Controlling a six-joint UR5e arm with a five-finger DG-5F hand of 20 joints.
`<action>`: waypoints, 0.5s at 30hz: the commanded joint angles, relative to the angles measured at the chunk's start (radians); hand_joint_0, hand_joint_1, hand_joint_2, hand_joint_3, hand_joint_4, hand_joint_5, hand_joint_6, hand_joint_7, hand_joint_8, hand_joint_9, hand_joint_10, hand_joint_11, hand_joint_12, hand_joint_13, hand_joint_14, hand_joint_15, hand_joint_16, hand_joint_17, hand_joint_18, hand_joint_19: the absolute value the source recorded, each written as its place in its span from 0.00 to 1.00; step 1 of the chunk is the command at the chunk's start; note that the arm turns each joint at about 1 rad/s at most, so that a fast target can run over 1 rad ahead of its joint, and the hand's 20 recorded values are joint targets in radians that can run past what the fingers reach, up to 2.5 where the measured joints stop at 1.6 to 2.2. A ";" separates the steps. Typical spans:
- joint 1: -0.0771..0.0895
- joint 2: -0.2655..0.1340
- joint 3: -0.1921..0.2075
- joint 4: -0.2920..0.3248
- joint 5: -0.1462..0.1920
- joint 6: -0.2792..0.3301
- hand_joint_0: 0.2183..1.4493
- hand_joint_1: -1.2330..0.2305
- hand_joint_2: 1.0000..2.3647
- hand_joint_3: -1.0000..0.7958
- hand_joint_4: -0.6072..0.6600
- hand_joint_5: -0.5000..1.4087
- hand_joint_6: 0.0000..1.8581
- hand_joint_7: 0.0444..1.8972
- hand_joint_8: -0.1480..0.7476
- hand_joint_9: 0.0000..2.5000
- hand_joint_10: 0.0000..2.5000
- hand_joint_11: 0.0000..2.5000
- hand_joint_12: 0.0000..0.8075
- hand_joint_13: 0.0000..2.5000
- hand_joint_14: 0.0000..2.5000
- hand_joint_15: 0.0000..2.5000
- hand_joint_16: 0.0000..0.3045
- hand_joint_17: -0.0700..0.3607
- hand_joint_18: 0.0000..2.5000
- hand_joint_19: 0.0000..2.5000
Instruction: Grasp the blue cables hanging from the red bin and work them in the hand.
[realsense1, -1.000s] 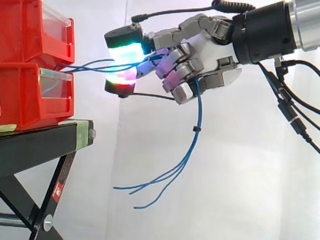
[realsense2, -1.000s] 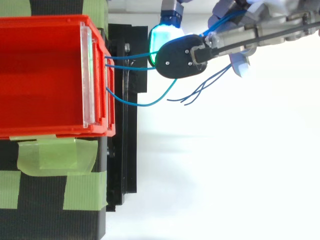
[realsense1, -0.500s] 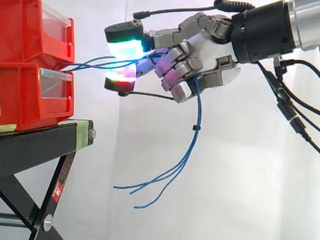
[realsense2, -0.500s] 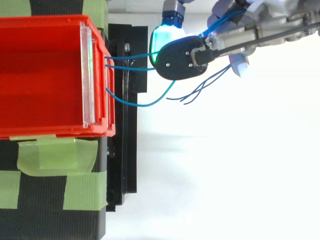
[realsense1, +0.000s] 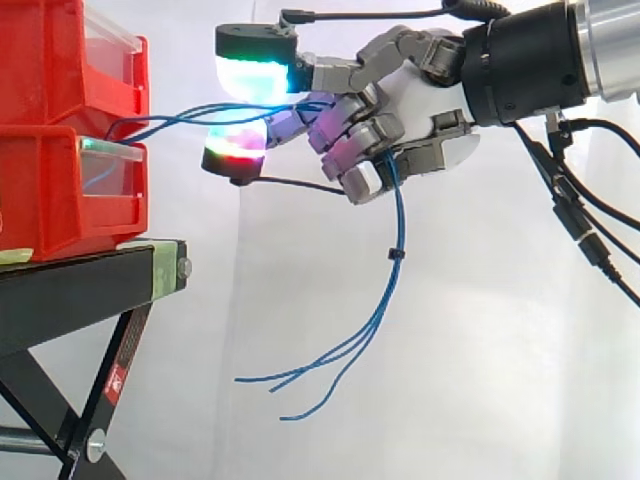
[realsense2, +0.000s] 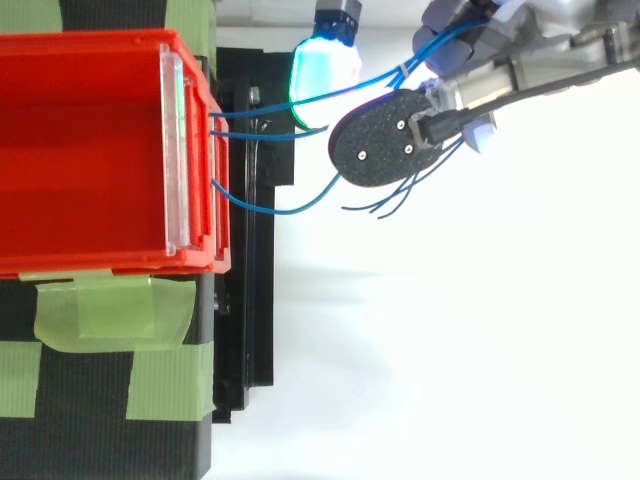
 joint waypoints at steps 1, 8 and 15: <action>0.000 0.000 0.000 0.001 0.000 -0.001 0.57 0.35 0.01 0.18 0.63 0.28 0.31 0.62 0.89 0.74 1.00 1.00 0.90 0.84 1.00 0.80 0.69 0.53 1.00 0.24; 0.001 0.000 -0.001 0.003 0.002 -0.002 0.51 0.41 0.01 0.11 0.65 0.30 0.34 0.62 0.89 0.74 1.00 1.00 0.90 0.84 1.00 0.80 0.69 0.53 1.00 0.24; 0.001 0.000 0.000 0.003 0.002 -0.002 0.49 0.43 0.00 0.05 0.66 0.32 0.33 0.63 0.89 0.74 1.00 1.00 0.90 0.84 1.00 0.80 0.69 0.53 1.00 0.24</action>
